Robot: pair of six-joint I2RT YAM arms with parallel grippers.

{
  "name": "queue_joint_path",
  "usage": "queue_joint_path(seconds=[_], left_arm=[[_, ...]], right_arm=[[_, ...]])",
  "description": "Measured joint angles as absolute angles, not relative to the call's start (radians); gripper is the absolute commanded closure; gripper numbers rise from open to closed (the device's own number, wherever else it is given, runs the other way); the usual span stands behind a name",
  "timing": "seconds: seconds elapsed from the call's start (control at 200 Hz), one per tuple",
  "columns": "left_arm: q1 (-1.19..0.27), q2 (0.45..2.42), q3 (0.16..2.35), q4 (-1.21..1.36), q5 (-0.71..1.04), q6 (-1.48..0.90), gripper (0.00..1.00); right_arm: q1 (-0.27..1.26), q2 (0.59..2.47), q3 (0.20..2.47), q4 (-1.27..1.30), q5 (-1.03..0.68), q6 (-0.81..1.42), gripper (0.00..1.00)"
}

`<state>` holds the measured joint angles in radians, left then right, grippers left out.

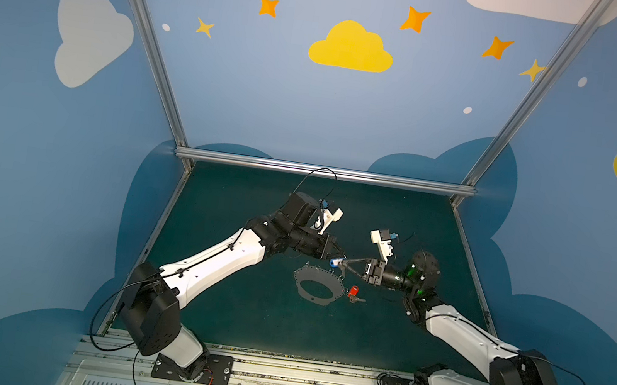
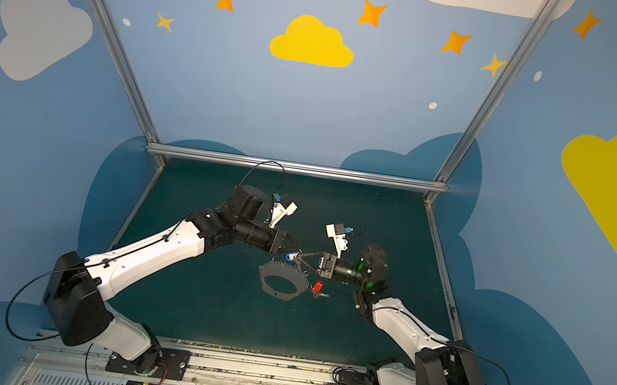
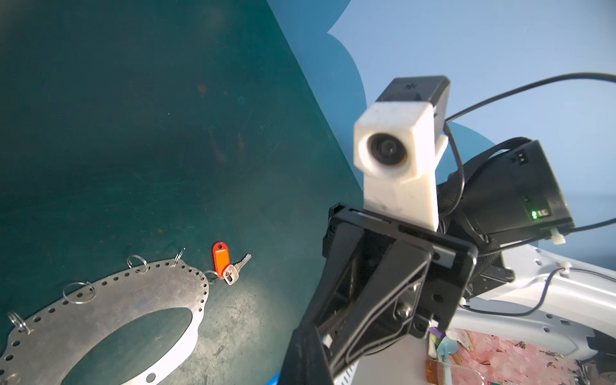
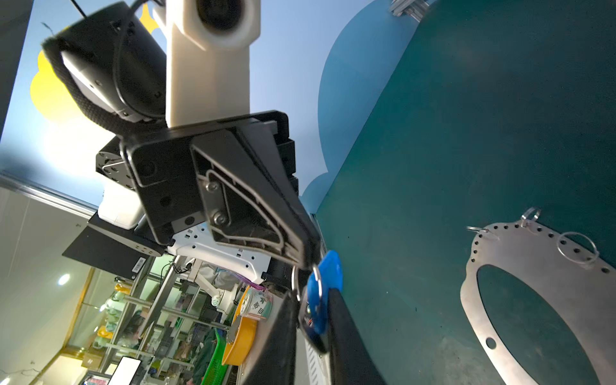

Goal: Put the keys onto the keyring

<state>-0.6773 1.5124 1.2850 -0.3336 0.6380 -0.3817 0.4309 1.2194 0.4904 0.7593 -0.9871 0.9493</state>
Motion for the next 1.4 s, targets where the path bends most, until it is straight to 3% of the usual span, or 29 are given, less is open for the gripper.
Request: queue_joint_path(seconds=[0.065, 0.145, 0.28, 0.396, 0.751, 0.836, 0.906, 1.031, 1.402], left_arm=[[-0.677, 1.496, 1.269, -0.318, 0.638, -0.382, 0.96], [-0.677, 1.472, 1.242, -0.294, 0.634, -0.389, 0.96], [-0.677, 1.439, 1.205, -0.252, 0.618, -0.403, 0.96], [-0.677, 1.416, 1.174, -0.216, 0.592, -0.423, 0.79], [-0.652, 1.375, 1.132, -0.179, 0.543, -0.499, 0.75], [-0.653, 1.375, 1.133, -0.185, 0.527, -0.512, 0.64], [-0.653, 1.380, 1.135, -0.204, 0.498, -0.524, 0.64], [-0.653, 1.443, 1.164, -0.262, 0.456, -0.552, 0.57], [-0.693, 1.800, 1.222, -0.413, 0.429, -0.631, 0.52]], right_arm=[[0.436, 1.220, 0.494, 0.762, -0.989, 0.954, 0.88], [0.444, 1.220, 0.497, 0.763, -0.990, 0.955, 1.00], [0.454, 1.220, 0.508, 0.752, -0.981, 0.945, 1.00], [0.460, 1.208, 0.524, 0.697, -0.959, 0.901, 1.00], [0.469, 1.092, 0.602, 0.362, -0.847, 0.665, 1.00], [0.469, 1.082, 0.618, 0.272, -0.801, 0.607, 1.00], [0.469, 1.079, 0.634, 0.186, -0.745, 0.556, 1.00], [0.469, 1.078, 0.679, 0.020, -0.607, 0.476, 1.00], [0.447, 1.047, 0.683, -0.207, -0.359, 0.395, 1.00]])
